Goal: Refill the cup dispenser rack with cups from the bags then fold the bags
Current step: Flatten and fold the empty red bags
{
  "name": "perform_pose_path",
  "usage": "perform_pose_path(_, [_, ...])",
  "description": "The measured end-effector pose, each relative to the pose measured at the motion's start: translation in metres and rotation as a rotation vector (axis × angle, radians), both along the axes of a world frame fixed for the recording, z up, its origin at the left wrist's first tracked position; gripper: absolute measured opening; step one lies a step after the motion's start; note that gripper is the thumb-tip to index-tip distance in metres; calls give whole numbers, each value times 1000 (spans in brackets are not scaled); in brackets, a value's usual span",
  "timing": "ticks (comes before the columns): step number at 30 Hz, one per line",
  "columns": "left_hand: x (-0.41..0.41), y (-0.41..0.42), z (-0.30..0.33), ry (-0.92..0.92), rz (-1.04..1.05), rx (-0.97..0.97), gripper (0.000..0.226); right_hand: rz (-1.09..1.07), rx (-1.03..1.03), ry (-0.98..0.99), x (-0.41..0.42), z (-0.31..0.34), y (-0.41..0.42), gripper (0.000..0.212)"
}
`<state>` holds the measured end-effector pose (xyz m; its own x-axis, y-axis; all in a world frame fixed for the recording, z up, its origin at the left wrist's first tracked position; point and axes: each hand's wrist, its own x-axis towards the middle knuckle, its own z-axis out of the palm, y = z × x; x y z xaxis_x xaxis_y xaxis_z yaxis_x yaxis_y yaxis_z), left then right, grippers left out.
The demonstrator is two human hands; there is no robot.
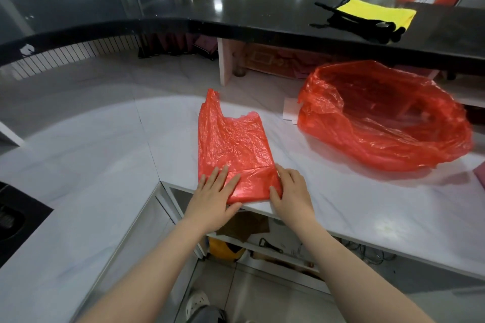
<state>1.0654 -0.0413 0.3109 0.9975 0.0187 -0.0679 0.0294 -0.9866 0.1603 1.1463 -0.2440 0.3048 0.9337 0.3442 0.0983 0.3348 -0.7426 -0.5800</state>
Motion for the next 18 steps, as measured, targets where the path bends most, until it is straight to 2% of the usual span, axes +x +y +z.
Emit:
perform_pose_path(3, [-6,-1,-14,28,17,33,81,227,-267,-93,-3,2,4,62])
perform_pose_path(6, [-6,1,-15,25,5,44,87,380,-452,-61,1,0,6,75])
perform_pose_path(11, [-6,0,-12,25,2,61,95,350,-471,-15,5,-1,6,86])
perform_pose_path(15, [-5,9,-4,-3,-23,32,83,365,-425,10,7,3,2,104])
perform_pose_path(18, [-11,19,3,-62,10,-41,74,391,-339,-4,8,5,-5,102])
